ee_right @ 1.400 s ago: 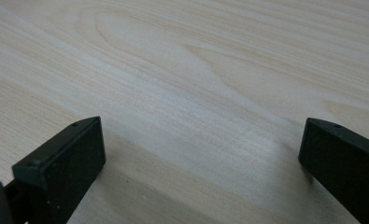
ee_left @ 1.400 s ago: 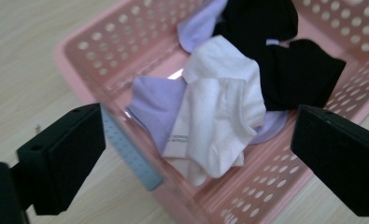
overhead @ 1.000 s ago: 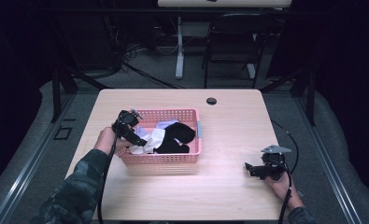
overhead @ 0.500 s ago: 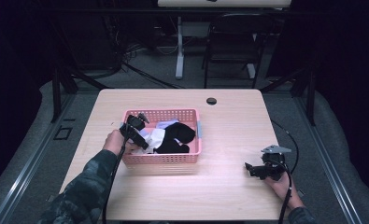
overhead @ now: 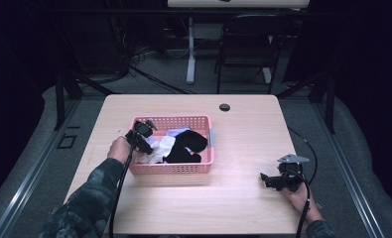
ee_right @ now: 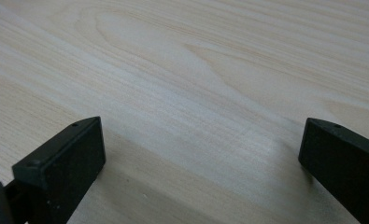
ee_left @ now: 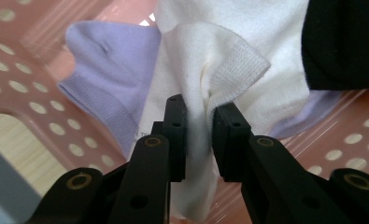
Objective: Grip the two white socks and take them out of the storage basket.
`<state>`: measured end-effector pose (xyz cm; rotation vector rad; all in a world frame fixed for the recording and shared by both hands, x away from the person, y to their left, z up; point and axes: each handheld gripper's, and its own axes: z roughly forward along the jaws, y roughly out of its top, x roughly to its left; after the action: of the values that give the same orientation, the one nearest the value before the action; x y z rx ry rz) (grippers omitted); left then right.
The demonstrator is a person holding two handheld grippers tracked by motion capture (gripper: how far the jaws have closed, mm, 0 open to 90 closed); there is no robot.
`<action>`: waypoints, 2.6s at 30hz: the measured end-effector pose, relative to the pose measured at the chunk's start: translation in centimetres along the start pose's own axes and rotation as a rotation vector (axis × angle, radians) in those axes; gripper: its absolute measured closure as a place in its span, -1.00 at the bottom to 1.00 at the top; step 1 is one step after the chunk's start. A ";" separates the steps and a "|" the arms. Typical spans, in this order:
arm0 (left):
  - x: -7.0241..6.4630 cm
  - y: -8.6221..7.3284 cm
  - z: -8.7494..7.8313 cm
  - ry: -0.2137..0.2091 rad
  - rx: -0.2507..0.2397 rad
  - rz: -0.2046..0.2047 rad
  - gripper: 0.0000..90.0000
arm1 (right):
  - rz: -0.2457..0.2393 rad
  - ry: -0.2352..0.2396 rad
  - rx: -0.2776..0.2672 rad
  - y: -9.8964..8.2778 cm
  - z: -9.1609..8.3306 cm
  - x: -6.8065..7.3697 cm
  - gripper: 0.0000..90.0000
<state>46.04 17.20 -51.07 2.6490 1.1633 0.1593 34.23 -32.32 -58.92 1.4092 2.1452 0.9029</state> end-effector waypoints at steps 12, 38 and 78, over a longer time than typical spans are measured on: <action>0.5 -0.6 -1.2 -0.005 -0.026 -0.013 0.68 | -0.001 -0.001 0.002 0.0 0.0 0.0 -1.00; 1.5 -1.4 -1.7 -0.019 -0.048 -0.034 0.67 | 0.000 0.000 0.001 0.0 0.0 0.0 -1.00; 2.1 -0.5 -11.6 0.059 -0.225 -0.002 0.73 | 0.000 0.000 0.001 0.0 0.0 0.0 -1.00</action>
<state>44.80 21.14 -40.05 2.4614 1.0954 0.3491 34.21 -32.32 -58.92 1.4097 2.1455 0.9023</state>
